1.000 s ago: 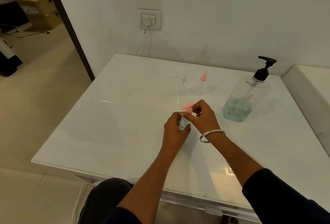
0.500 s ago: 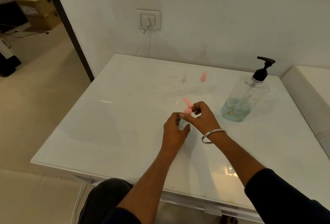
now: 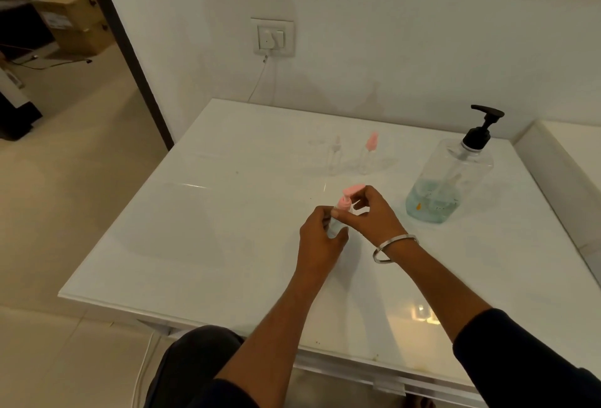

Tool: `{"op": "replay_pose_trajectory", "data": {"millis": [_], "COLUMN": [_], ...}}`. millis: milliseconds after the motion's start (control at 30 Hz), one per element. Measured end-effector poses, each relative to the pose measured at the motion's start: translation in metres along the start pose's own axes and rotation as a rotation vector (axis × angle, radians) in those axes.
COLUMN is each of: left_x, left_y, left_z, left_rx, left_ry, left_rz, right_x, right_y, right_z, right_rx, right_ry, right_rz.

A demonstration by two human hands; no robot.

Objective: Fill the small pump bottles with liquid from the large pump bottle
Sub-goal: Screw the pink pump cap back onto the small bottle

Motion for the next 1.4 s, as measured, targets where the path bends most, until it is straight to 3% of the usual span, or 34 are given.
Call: {"op": "replay_pose_trajectory", "data": {"millis": [833, 1033, 1400], "left_x": [-0.002, -0.005, -0.023], "left_y": [0.004, 0.002, -0.04], "left_z": [-0.007, -0.007, 0.017], "left_rx": [-0.04, 0.001, 0.076], "left_ry": [0.008, 0.049, -0.316], "left_rz": [0.008, 0.05, 0.045], "right_x": [0.006, 0.019, 0.042], "right_y": [0.009, 0.014, -0.036], "right_z": [0.007, -0.007, -0.002], "right_rx": [0.002, 0.047, 0.079], "right_ry": [-0.029, 0.033, 0.215], "right_rz": [-0.097, -0.029, -0.06]}}
Point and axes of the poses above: each hand's wrist, its own y-axis away from the middle knuckle, its own x-axis out of the palm, z = x × y, the point moved 3 cm from there along -y, towards the middle knuckle, and after that the axes turned 4 degrees about z, right-handed, at the moved point
